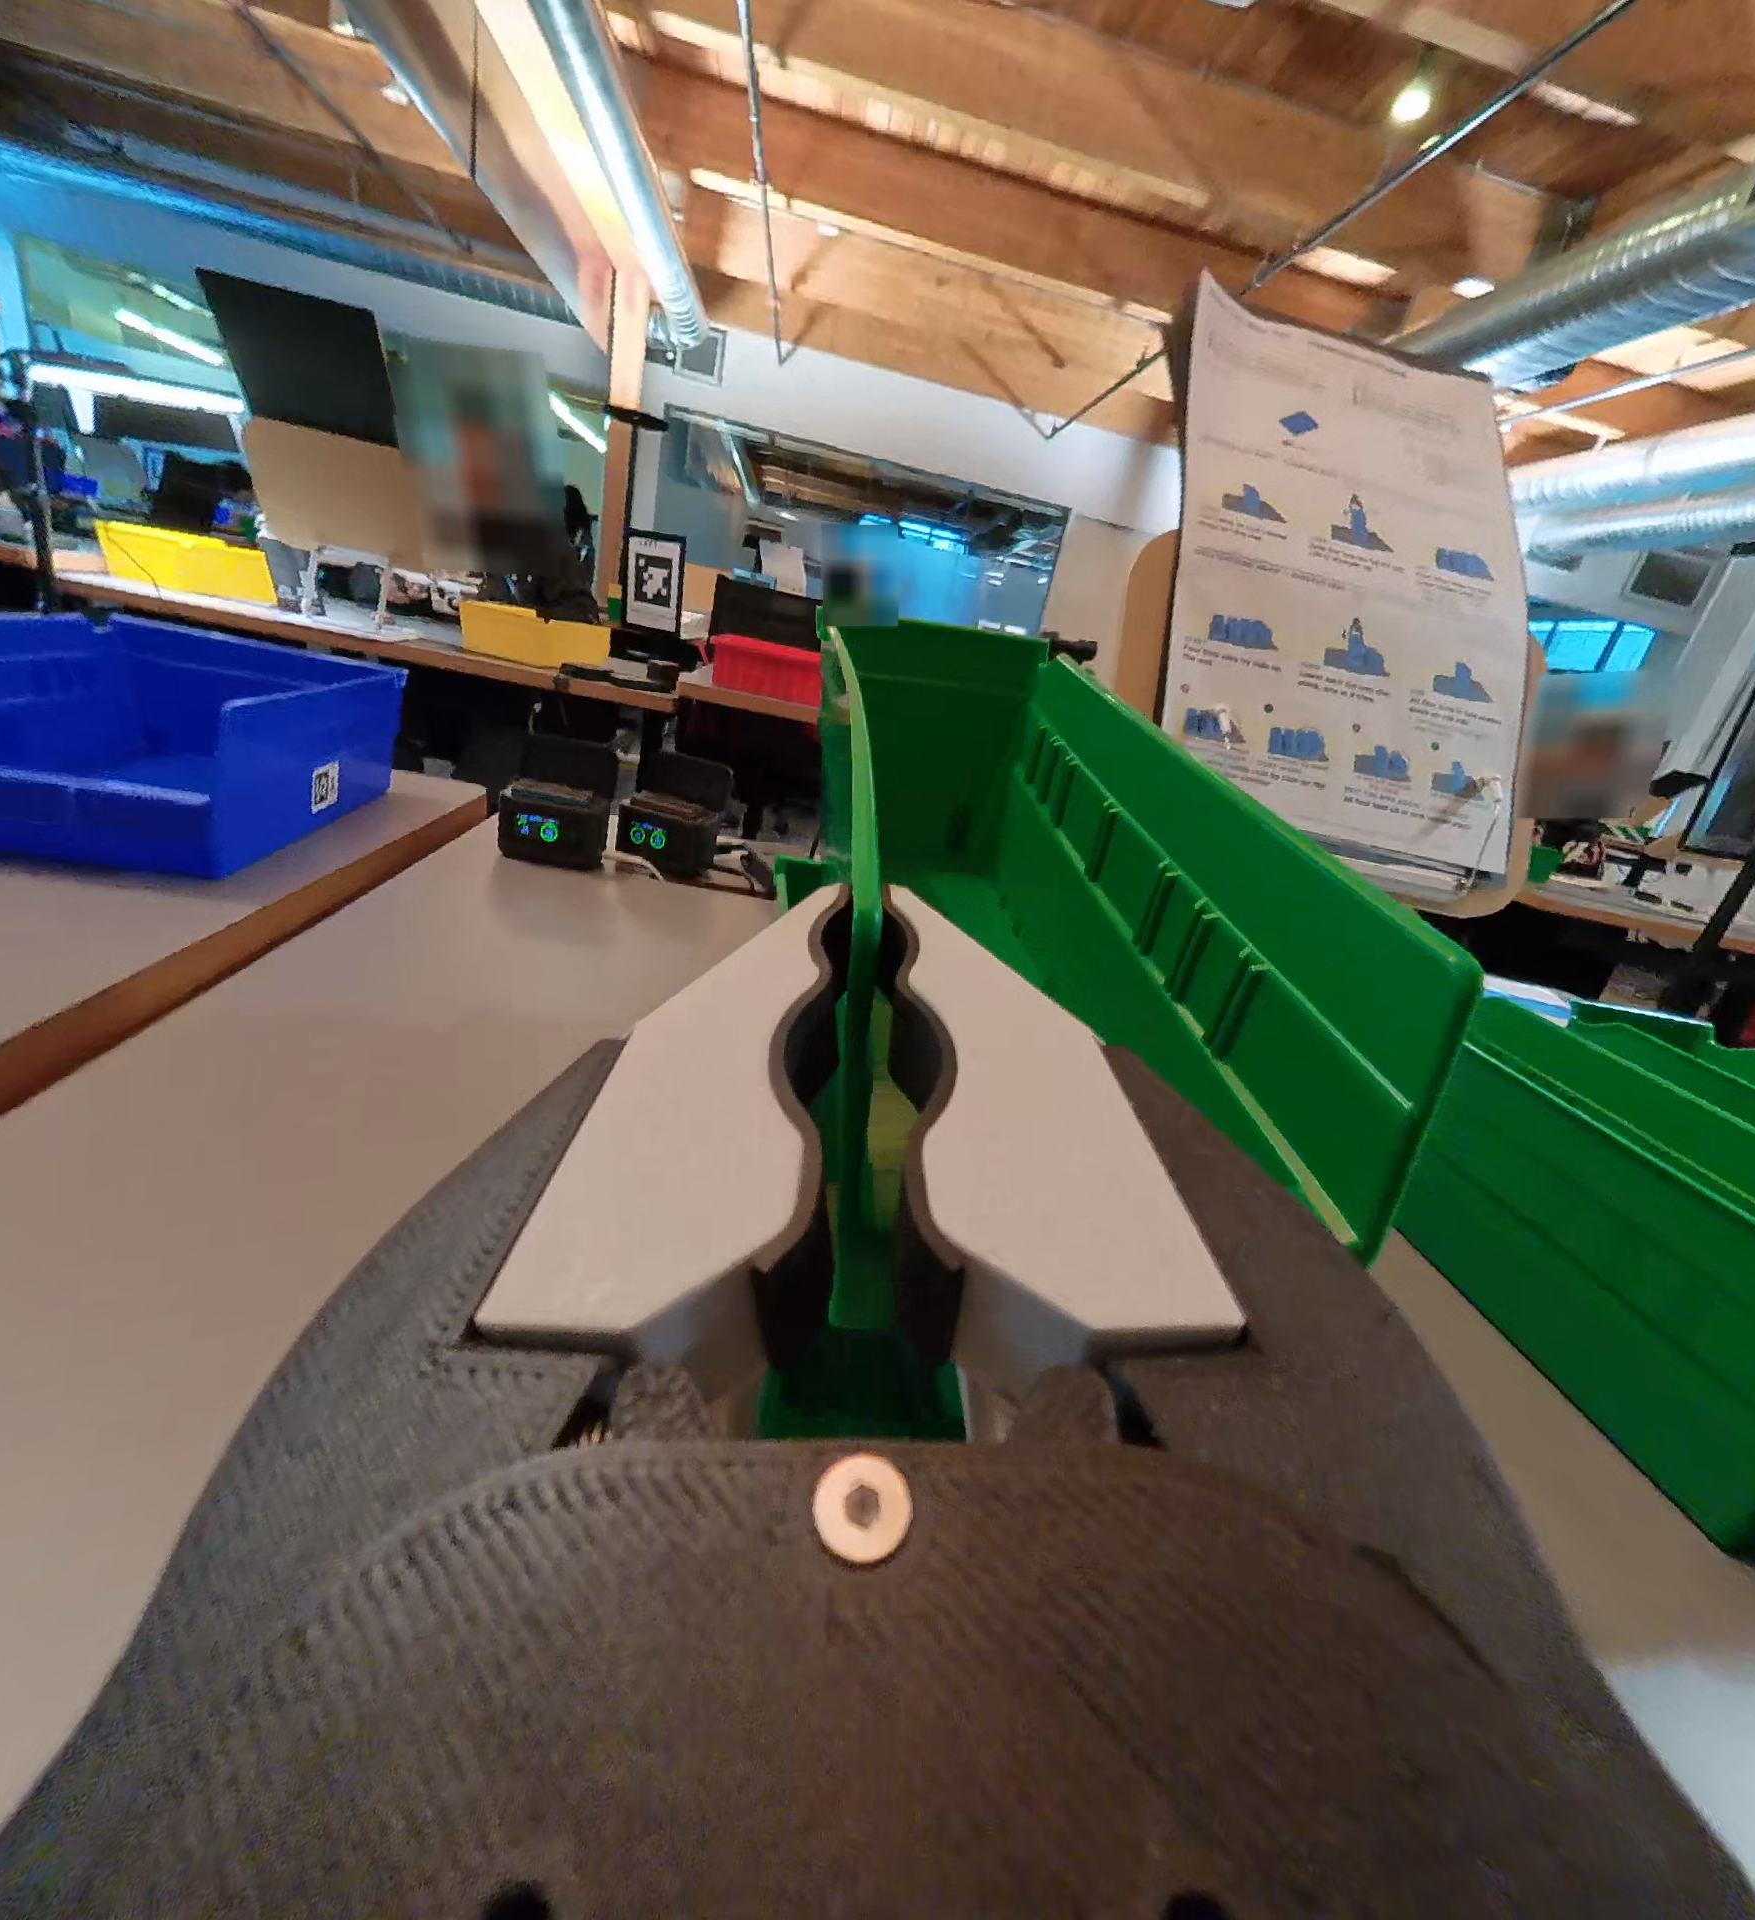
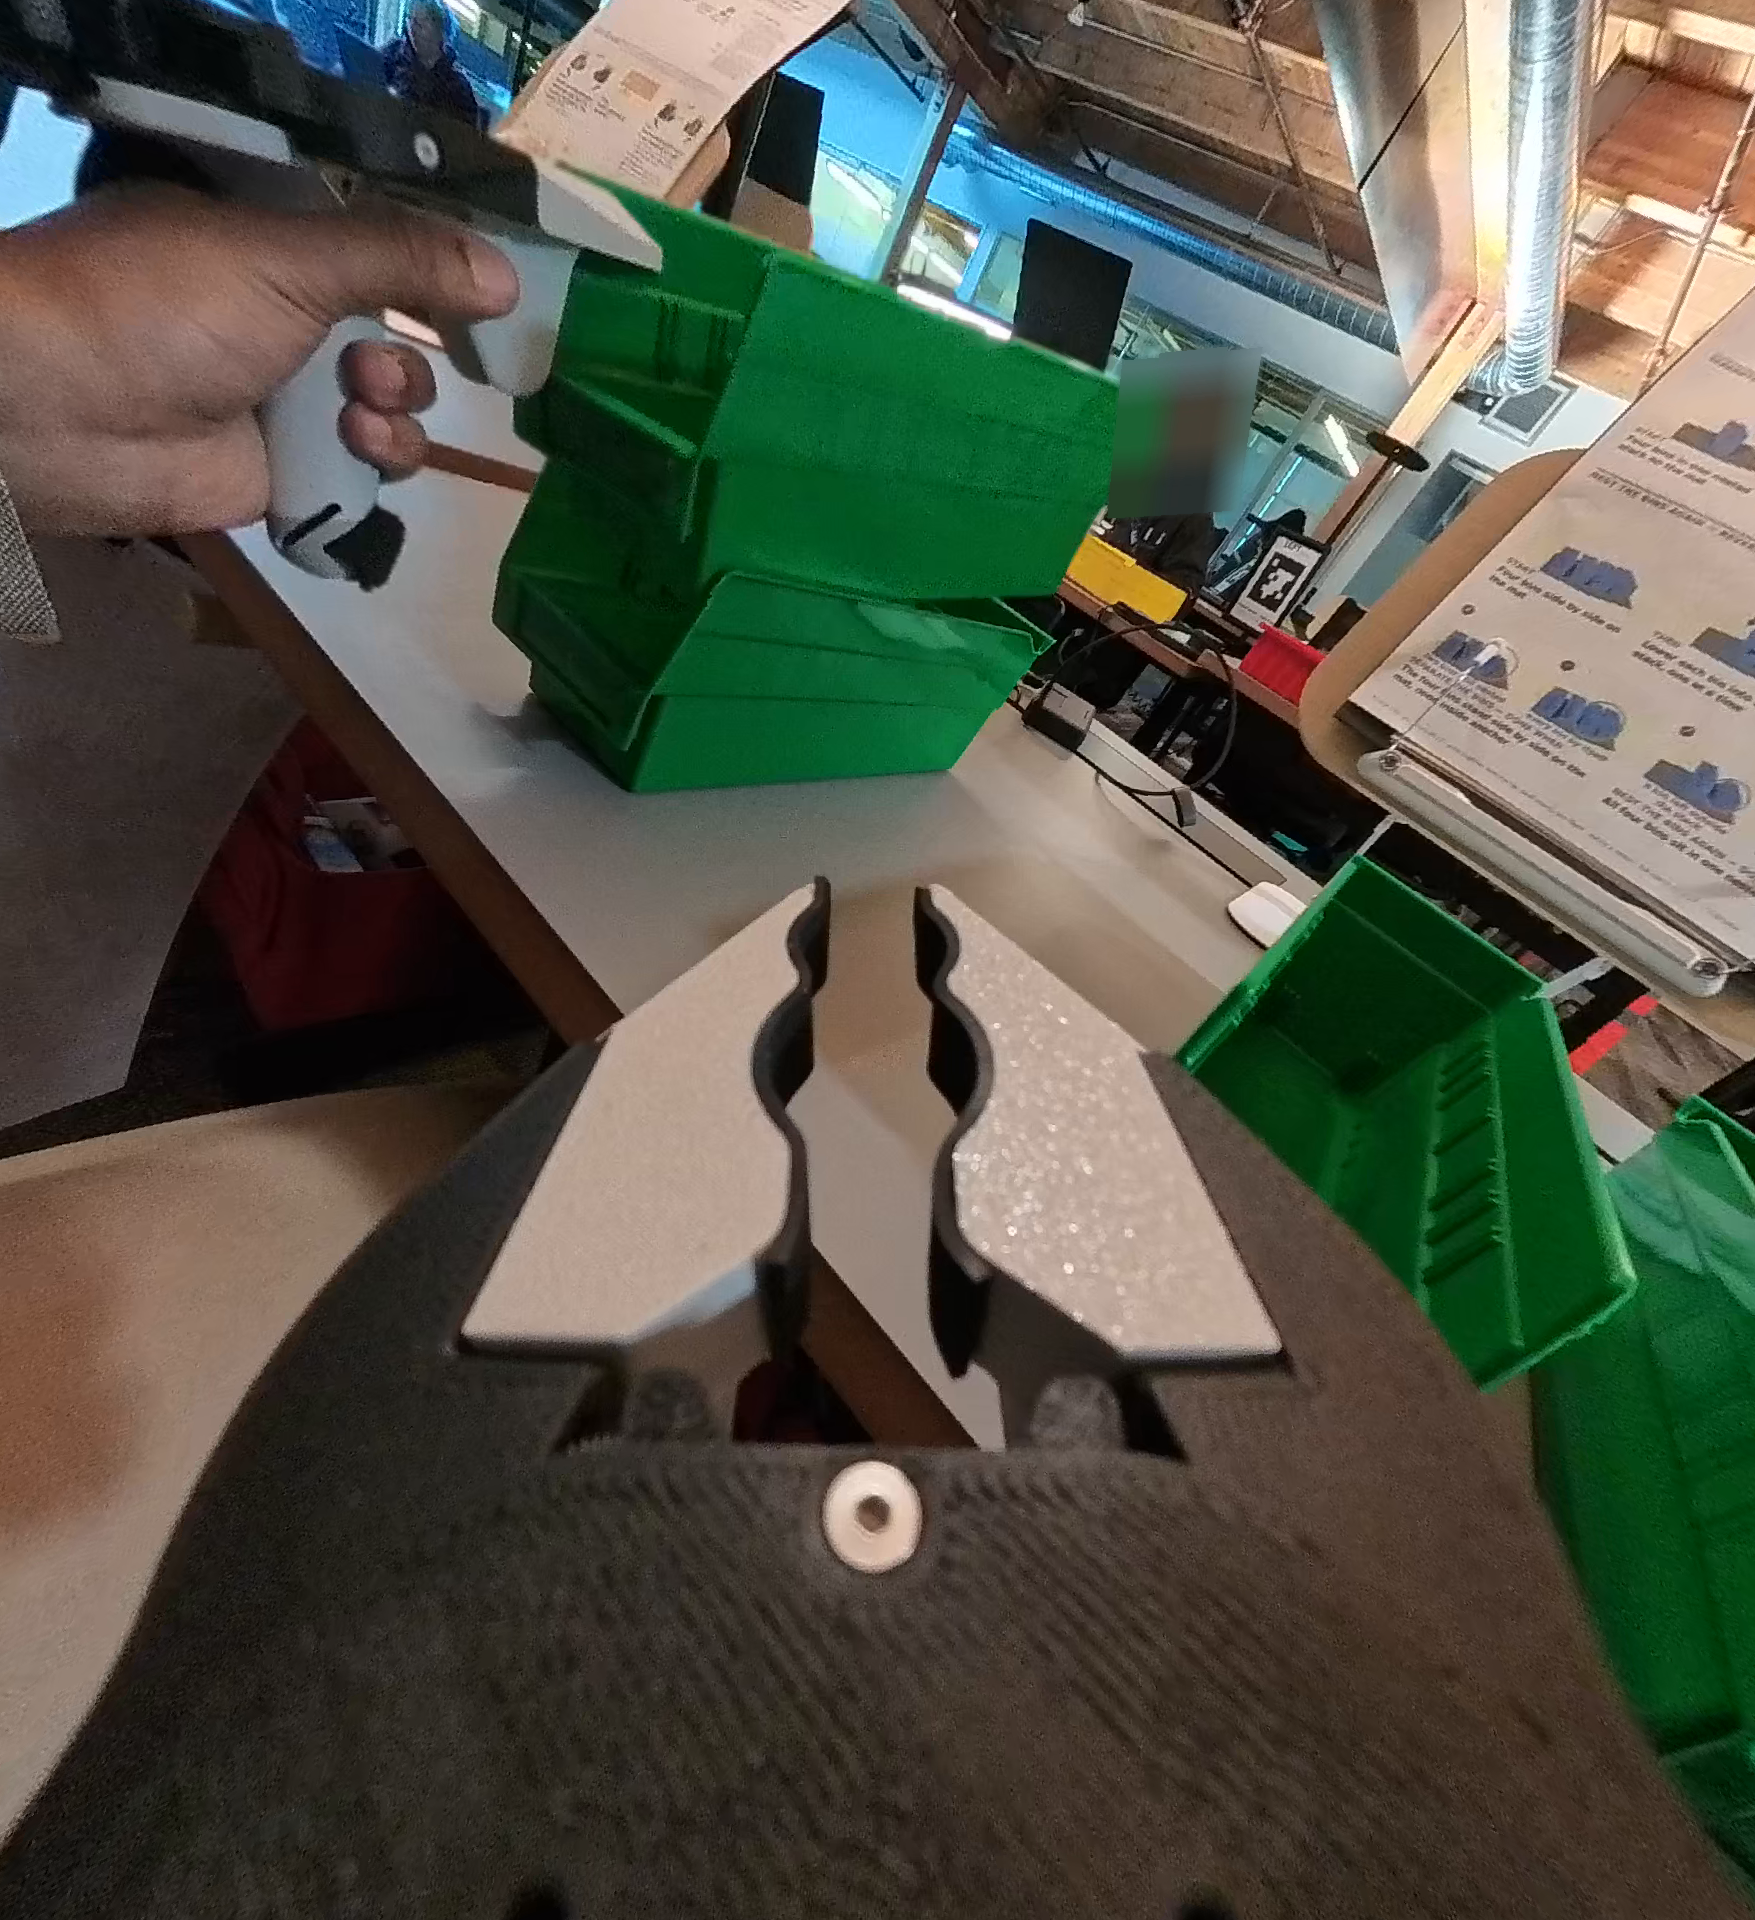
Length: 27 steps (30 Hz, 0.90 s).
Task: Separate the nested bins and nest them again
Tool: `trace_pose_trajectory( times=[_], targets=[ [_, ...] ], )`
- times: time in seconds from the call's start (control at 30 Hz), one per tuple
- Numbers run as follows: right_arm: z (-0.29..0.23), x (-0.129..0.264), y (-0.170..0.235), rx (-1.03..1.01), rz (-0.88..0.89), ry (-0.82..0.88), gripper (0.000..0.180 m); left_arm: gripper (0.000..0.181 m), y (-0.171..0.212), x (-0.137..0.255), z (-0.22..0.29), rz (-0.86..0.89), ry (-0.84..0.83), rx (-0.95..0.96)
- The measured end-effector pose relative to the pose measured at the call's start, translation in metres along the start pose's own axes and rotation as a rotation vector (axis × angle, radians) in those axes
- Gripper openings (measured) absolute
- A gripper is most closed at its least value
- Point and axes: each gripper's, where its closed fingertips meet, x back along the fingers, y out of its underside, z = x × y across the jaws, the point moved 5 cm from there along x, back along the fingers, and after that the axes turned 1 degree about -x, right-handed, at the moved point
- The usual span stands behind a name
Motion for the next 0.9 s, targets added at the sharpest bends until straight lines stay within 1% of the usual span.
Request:
trace_pose_trajectory(
  times=[0.17, 0.33, 0.5, 0.6, 0.8, 0.9],
  targets=[
    [0.001, 0.0, 0.001, -0.002, -0.001, 0.002, 0.015, 0.0, 0.015, -0.003, -0.001, -0.04, -0.024, -0.043],
    [0.0, 0.0, 0.001, 0.003, -0.003, -0.001, 0.015, 0.0, 0.025, -0.004, -0.006, -0.089, -0.021, -0.014],
    [0.0, 0.0, 0.002, 0.007, -0.005, -0.003, 0.015, 0.0, 0.034, -0.007, -0.005, -0.121, -0.014, -0.052],
    [0.0, 0.0, 0.001, 0.01, 0.0, -0.001, 0.013, 0.0, 0.041, -0.008, -0.008, -0.147, -0.007, -0.021],
    [0.003, 0.0, 0.002, -0.002, -0.005, 0.006, 0.013, 0.002, 0.044, -0.007, -0.007, -0.163, 0.011, -0.008],
    [0.014, 0.002, 0.001, -0.027, 0.0, 0.037, 0.013, 0.005, 0.034, -0.002, -0.004, -0.103, 0.055, 0.016]
  ],
)
